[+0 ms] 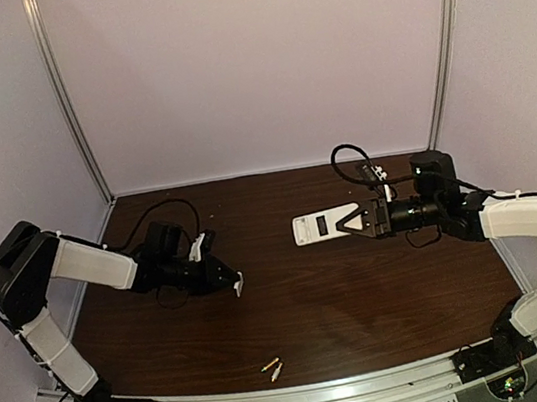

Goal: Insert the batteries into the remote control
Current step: Place the battery cover at the center of the board, then pass from the right arm to the left, then pass from the left arm to the right, then adjust the battery at the corner of the board, then pick up the battery from the corner of the board.

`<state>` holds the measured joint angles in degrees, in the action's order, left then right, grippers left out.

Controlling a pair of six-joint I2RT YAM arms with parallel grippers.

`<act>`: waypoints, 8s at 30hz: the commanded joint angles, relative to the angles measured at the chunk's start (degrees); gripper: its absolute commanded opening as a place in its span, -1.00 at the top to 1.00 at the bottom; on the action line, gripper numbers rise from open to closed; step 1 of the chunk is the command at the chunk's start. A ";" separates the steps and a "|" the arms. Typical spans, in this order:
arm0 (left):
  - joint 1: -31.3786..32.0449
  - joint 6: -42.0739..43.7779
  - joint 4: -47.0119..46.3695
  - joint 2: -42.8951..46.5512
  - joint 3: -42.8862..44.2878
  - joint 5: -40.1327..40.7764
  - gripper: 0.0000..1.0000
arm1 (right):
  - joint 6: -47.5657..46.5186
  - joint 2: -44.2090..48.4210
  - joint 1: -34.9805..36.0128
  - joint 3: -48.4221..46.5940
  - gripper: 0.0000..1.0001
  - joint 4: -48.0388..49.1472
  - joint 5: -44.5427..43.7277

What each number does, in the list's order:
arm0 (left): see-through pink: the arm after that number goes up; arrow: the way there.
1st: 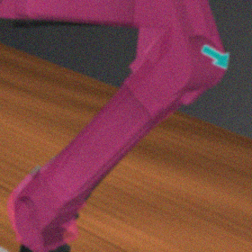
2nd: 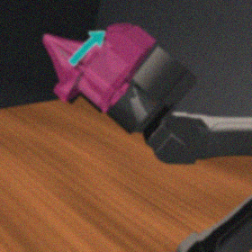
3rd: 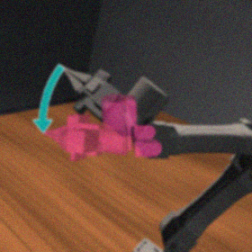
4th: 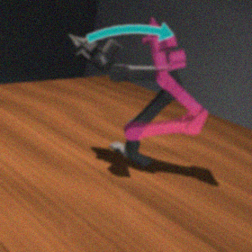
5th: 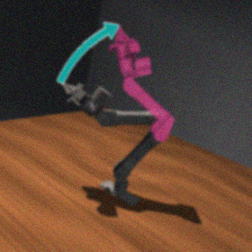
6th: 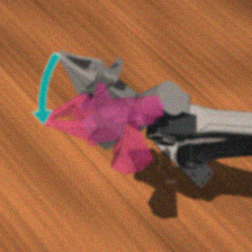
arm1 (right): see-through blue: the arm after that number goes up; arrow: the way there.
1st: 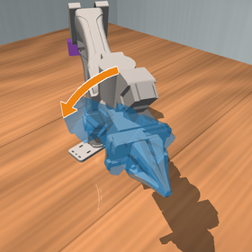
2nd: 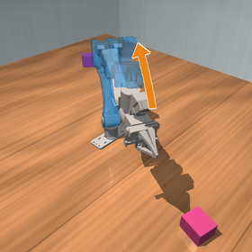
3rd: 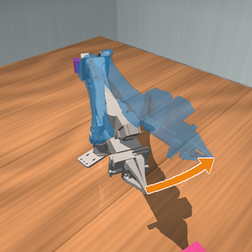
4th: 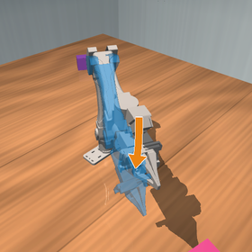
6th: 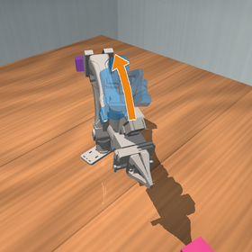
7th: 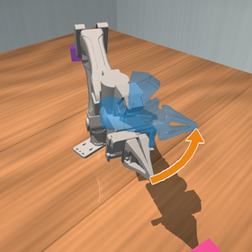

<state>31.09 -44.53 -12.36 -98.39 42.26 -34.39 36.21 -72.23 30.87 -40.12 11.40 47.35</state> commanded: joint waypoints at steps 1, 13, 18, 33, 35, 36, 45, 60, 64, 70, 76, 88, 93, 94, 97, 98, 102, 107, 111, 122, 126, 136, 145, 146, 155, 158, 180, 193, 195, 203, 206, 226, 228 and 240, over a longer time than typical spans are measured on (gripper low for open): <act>-1.48 -0.63 -2.66 -1.85 -1.35 -1.20 0.63 | 0.10 1.12 -0.11 0.65 1.00 1.65 2.42; -4.05 9.31 2.96 9.82 -0.21 3.62 -0.14 | -2.63 1.30 -0.07 -0.83 1.00 -3.18 3.26; 2.70 23.93 3.20 24.52 -0.11 9.46 -0.48 | -2.41 1.15 0.13 -1.06 1.00 -2.86 6.71; 25.41 59.44 11.10 30.01 6.23 24.19 -0.69 | -0.18 -4.06 5.91 -6.63 1.00 -2.78 13.18; 26.97 61.31 11.98 28.51 7.56 25.58 -0.70 | 0.14 -4.66 6.88 -6.77 1.00 -2.36 13.23; 27.66 62.35 12.08 27.64 8.32 26.16 -0.70 | 0.20 -4.96 7.38 -6.88 1.00 -2.19 13.02; 30.97 64.71 15.70 20.96 12.69 29.55 -0.61 | 1.34 -6.42 9.46 -8.00 1.00 -0.76 12.42; 32.40 64.02 16.75 17.33 14.53 36.59 -0.23 | 5.52 -7.36 10.26 -7.08 1.00 5.06 12.60; 32.53 62.88 16.46 17.14 14.67 38.50 0.09 | 5.63 -7.58 10.26 -7.08 0.94 5.28 12.05; 32.54 57.35 14.19 17.10 14.50 40.73 0.41 | 6.60 -6.96 10.26 -6.71 -0.04 7.27 9.41; 32.54 49.03 9.16 16.86 13.58 44.45 0.51 | 11.24 -6.70 10.20 -5.58 -0.21 15.29 3.39; 32.54 41.45 4.93 16.03 13.55 44.22 0.56 | 18.77 -8.33 10.26 -4.00 0.23 25.34 -6.23; 32.54 41.17 5.67 15.45 13.89 44.47 0.56 | 20.87 -10.28 10.65 -3.81 0.35 28.92 -6.79; 32.54 41.11 5.69 15.44 13.83 44.39 0.56 | 20.98 -10.43 10.74 -3.85 0.41 29.10 -6.71; 32.54 40.83 5.85 15.33 13.84 44.44 0.50 | 21.18 -10.82 10.79 -3.76 0.70 29.38 -6.65; 32.54 40.69 5.98 15.44 13.77 44.49 0.41 | 21.12 -10.75 10.79 -3.74 0.80 29.24 -6.71; 32.51 39.48 7.57 17.34 12.98 44.54 -0.19 | 20.39 -10.37 10.59 -3.83 1.00 27.72 -6.68; 31.73 36.14 14.68 23.77 11.14 43.10 -0.71 | 18.09 -8.24 9.05 -2.62 1.00 25.01 -6.52; 31.48 33.46 22.16 29.34 10.90 39.97 -0.95 | 15.45 -6.36 7.39 -1.51 1.00 21.66 -5.82; 31.49 30.00 35.32 31.47 8.43 34.43 -0.95 | 4.62 -1.89 5.46 -2.58 1.00 12.04 -4.86; 31.47 29.95 34.60 32.75 6.15 31.52 -0.95 | 4.42 0.75 3.54 -3.28 1.00 8.08 -6.82; 31.57 31.70 34.31 30.43 3.57 26.17 -0.95 | 12.48 2.97 -4.63 -1.29 1.00 7.47 -5.61; 34.59 32.69 43.58 17.20 7.84 25.86 -0.13 | 4.36 5.54 -4.68 -2.82 1.00 -1.79 -7.33; 35.17 32.94 44.31 16.28 8.20 25.60 -0.07 | 3.76 5.98 -4.68 -2.73 1.00 -2.47 -7.44; 37.71 33.97 45.05 12.13 9.46 24.86 0.14 | 3.87 6.87 -4.68 -0.40 1.00 -1.64 -5.34; 38.31 34.39 44.48 10.10 9.92 25.22 0.19 | 4.93 6.14 -4.68 -0.14 1.00 -0.24 -3.33; 40.23 34.06 40.24 3.90 11.52 26.57 0.39 | 6.41 4.75 -4.68 0.39 1.00 0.96 -1.85; 40.27 33.12 40.79 0.89 12.81 31.11 0.56 | 6.82 4.40 -4.77 0.46 1.00 1.59 -1.13; 40.26 32.92 40.90 0.92 12.80 31.62 0.54 | 6.82 4.36 -4.72 0.48 1.00 1.61 -1.01; 40.19 30.47 41.28 2.16 12.33 35.95 0.45 | 7.28 4.42 -4.74 1.00 1.00 2.24 -0.77; 40.10 30.39 39.71 4.53 11.51 33.24 0.44 | 7.38 4.37 -4.75 1.09 1.00 2.43 -0.69; 41.15 33.12 38.70 4.52 10.80 28.83 0.30 | 8.12 3.85 -4.76 1.09 1.00 3.59 -0.08; 41.15 33.32 39.26 3.99 10.97 29.15 0.32 | 8.15 3.75 -4.75 1.02 1.00 3.72 -0.07; 41.59 34.20 40.28 1.29 11.18 31.69 0.41 | 7.88 3.23 -4.75 1.09 1.00 3.67 0.09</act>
<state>72.38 -11.40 27.16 -95.85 52.97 -4.69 43.92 -68.73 26.35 -39.70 13.54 46.63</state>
